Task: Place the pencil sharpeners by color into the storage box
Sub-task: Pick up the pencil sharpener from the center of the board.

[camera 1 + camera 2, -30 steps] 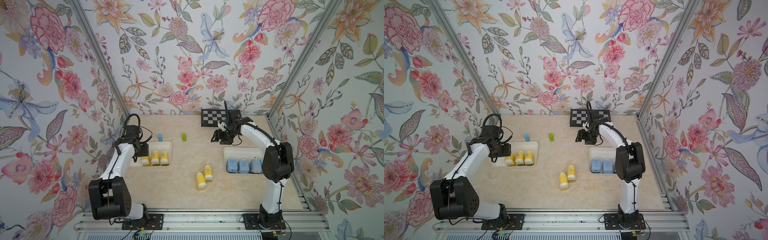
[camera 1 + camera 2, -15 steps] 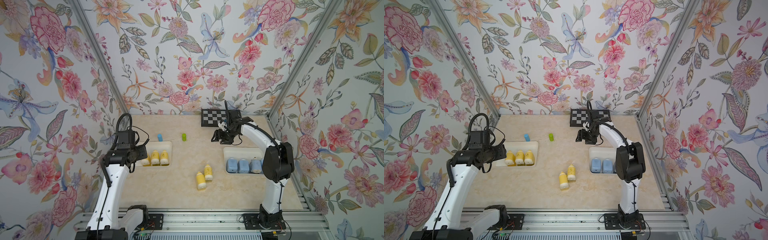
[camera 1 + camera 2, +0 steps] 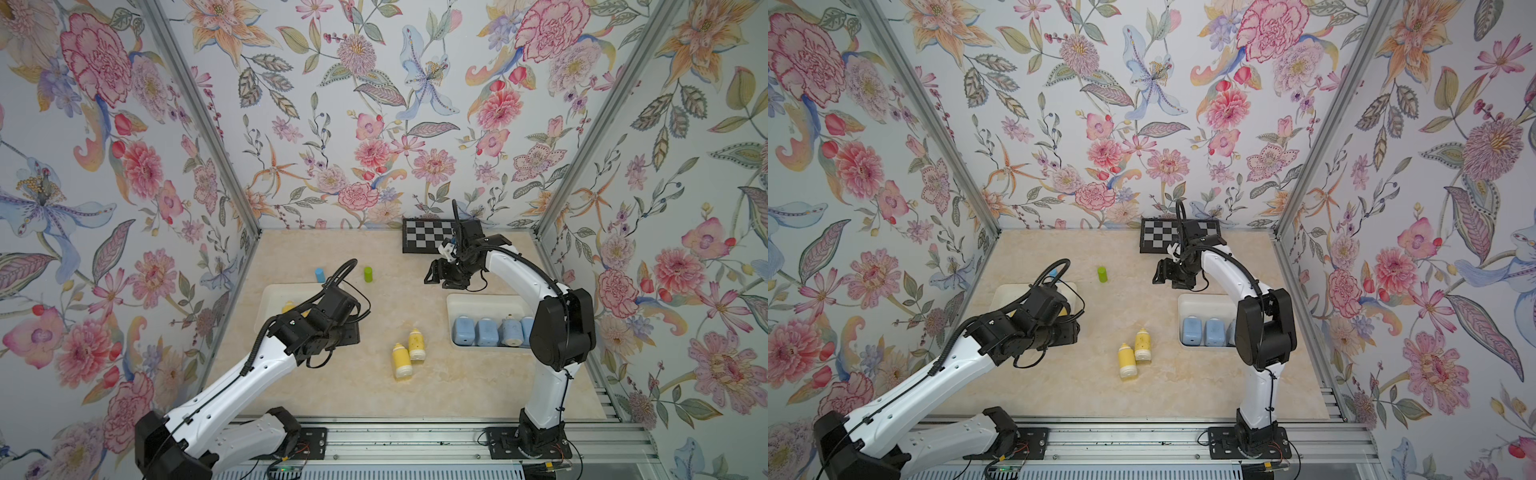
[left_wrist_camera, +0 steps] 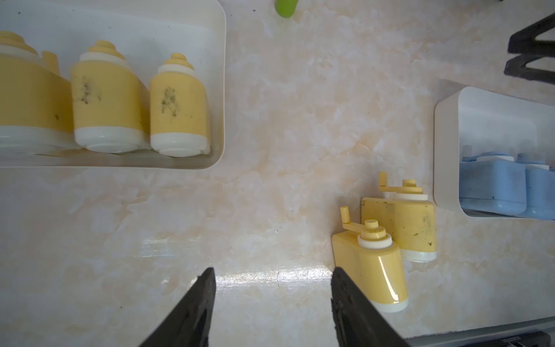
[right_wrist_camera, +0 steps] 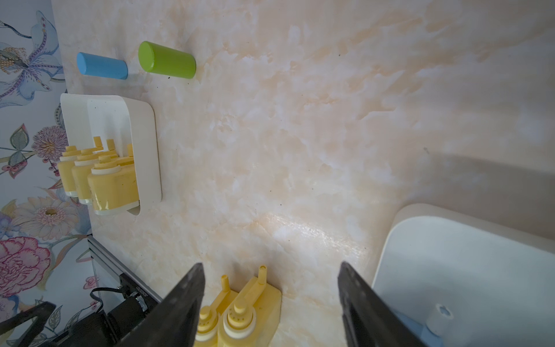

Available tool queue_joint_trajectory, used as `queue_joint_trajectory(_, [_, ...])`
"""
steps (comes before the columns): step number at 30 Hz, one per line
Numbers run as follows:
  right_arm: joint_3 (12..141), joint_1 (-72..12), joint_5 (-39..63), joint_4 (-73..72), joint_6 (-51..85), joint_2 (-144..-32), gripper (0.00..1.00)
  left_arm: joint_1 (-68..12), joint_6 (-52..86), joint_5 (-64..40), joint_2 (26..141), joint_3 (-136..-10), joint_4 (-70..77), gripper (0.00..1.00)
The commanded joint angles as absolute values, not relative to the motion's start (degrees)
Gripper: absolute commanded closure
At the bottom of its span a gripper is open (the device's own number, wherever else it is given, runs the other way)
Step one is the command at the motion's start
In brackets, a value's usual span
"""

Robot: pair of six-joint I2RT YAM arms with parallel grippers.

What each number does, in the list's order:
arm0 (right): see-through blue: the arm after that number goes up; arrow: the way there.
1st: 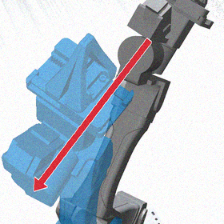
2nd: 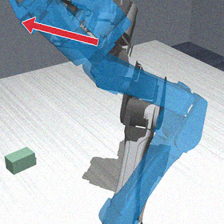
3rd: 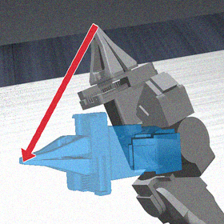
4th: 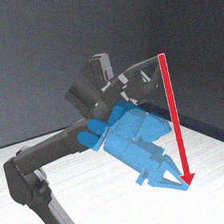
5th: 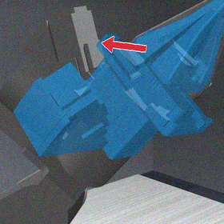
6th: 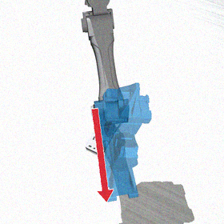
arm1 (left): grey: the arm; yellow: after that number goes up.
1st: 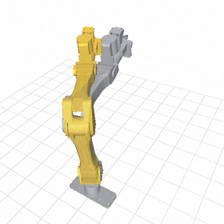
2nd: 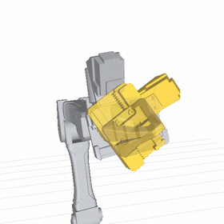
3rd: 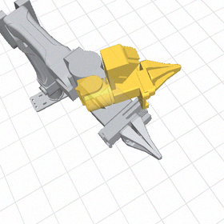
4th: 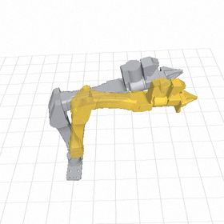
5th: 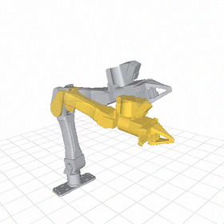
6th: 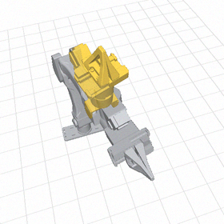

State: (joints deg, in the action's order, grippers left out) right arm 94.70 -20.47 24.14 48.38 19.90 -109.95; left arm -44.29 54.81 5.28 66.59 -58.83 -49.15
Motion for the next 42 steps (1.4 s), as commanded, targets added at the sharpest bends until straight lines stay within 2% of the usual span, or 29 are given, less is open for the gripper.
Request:
queue_joint_trajectory(1, [92.14, -19.59, 22.03, 48.93, 19.2, -107.2, 0.29, -49.46, 62.48, 9.98, 71.67, -63.13, -49.3, 0.37])
queue_joint_trajectory(8, [89.07, -16.32, 21.54, 48.87, 18.06, -104.88, 0.29, -57.71, 67.63, 10.7, 79.92, -68.21, -48.71, 0.36])
queue_joint_trajectory(14, [87.33, -13.77, 22.01, 48.87, 17.39, -104.02, 0.29, -61.12, 64.86, 9.73, 88.15, -73.13, -49.16, 0.33])
queue_joint_trajectory(23, [85.66, -11.65, 22.34, 48.86, 16.59, -102.11, 0.29, -61.87, 62.98, 4.97, 93.78, -72.01, -44.85, 0.32])
queue_joint_trajectory(27, [84.87, -11.51, 22.32, 48.69, 16.7, -101.46, 0.29, -61.87, 62.34, 2.68, 95.37, -71.42, -44.49, 0.35])
queue_joint_trajectory(31, [83.79, -11.51, 21.97, 48.26, 16.79, -100.95, 0.29, -61.88, 62.18, 2.35, 96.37, -71.64, -46.04, 0.38])
queue_joint_trajectory(42, [83.35, -11.51, 22.28, 47.59, 16.78, -100.8, 0.29, -62.66, 63.26, 1.61, 97.89, -73.32, -49.91, 0.38])
